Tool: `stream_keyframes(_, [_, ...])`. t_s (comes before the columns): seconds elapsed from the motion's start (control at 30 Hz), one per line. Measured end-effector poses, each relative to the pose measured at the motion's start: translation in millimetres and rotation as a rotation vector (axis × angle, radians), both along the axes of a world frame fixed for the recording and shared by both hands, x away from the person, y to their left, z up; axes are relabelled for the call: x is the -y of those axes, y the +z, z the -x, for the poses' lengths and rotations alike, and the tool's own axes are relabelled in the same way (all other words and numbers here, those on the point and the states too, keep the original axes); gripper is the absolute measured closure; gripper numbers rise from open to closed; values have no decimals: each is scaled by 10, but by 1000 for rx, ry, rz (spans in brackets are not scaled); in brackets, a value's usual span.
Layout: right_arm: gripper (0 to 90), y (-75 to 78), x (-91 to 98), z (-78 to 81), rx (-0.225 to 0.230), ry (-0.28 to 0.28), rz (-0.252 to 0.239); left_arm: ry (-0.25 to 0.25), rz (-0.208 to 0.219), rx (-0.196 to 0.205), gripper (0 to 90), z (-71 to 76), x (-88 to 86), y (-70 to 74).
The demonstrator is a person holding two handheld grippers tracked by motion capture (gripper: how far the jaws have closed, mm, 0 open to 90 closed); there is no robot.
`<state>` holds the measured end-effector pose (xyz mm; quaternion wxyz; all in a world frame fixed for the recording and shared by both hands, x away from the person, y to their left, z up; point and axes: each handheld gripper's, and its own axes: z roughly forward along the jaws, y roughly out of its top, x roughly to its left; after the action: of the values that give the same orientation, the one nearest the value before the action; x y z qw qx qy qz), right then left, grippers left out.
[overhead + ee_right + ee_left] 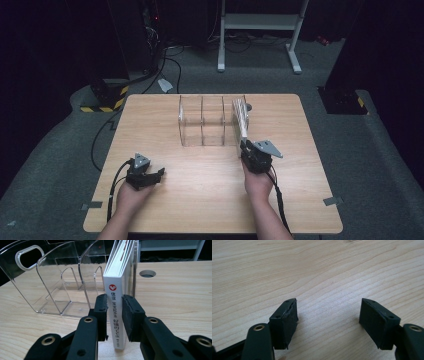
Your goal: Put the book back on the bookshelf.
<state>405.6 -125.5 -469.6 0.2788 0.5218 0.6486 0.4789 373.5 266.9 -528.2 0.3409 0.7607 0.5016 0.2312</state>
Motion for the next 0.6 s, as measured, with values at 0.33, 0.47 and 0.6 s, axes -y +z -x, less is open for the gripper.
stream_keyframes(0.33, [739, 2, -25, -38, -4, -18, 2, 0, 0, 0, 309, 0, 0, 0])
stream_keyframes(0.47, [739, 3, -39, -60, -3, -23, 4, 0, 0, 0, 309, 0, 0, 0])
stream_keyframes(0.6, [739, 3, -48, -79, -3, -26, 0, 0, 0, 0, 308, 0, 0, 0])
